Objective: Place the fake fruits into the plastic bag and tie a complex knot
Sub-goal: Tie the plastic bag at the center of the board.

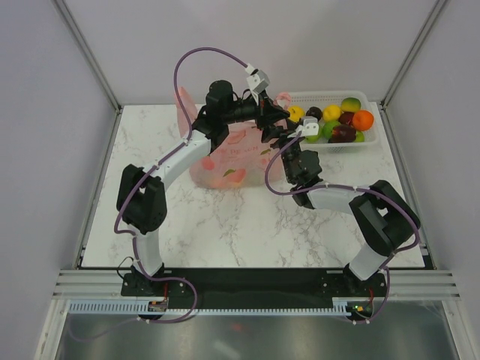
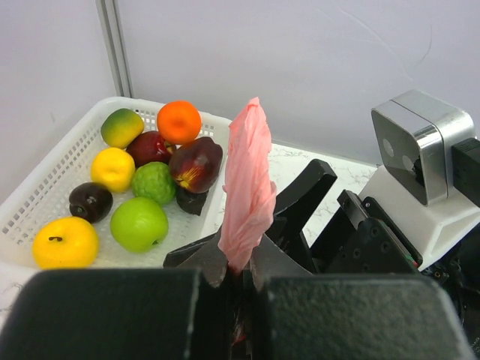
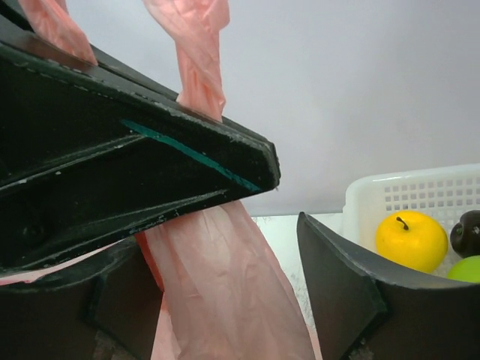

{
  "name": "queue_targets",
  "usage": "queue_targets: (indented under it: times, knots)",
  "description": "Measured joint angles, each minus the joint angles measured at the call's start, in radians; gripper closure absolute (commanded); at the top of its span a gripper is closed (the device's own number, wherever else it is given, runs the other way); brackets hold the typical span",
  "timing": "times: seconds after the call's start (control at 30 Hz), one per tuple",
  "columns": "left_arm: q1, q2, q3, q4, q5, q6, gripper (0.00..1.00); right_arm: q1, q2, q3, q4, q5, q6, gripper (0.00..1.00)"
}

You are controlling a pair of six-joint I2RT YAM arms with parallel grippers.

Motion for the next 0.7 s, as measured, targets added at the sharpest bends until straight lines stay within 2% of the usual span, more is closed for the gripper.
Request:
queue_targets:
  times: [0.07, 0.23, 0.33, 0.37, 0.47, 0.53, 0.57, 0.6, 0.67, 0.7]
  knots:
    - [-0.001, -0.002, -0.001, -0.003, -0.004, 0.000, 0.98, 0.000, 0.004, 0.003, 0.000, 0.010, -0.013, 0.37]
    - [-0.001, -0.003, -0.012, -0.007, -0.012, 0.000, 0.98, 0.005, 0.006, 0.017, -0.027, 0.005, -0.033, 0.54]
    - [-0.002, -0.004, -0.016, -0.017, -0.013, 0.000, 0.98, 0.008, 0.006, 0.017, -0.047, -0.018, -0.043, 0.71]
    - [-0.002, -0.004, -0.016, -0.024, -0.013, 0.001, 0.98, 0.009, 0.006, 0.017, -0.051, -0.027, -0.045, 0.80]
    - [-0.005, -0.003, -0.017, -0.037, -0.015, 0.002, 0.98, 0.011, 0.003, 0.017, -0.061, -0.055, -0.057, 1.00]
    - [-0.005, -0.004, -0.019, -0.039, -0.015, 0.001, 0.97, 0.010, -0.001, 0.016, -0.068, -0.070, -0.064, 1.00]
    - [-0.005, -0.004, -0.020, -0.040, -0.014, 0.001, 0.93, 0.009, -0.002, 0.015, -0.071, -0.076, -0.066, 1.00]
    - [-0.005, -0.004, -0.021, -0.040, -0.014, 0.002, 0.81, 0.008, -0.004, 0.012, -0.072, -0.080, -0.070, 1.00]
    - [-0.006, -0.004, -0.022, -0.039, -0.014, 0.006, 0.69, 0.008, -0.008, 0.004, -0.076, -0.084, -0.079, 1.00]
    - [-0.006, -0.008, -0.024, -0.039, -0.015, 0.007, 0.59, 0.008, -0.010, -0.005, -0.087, -0.085, -0.084, 1.00]
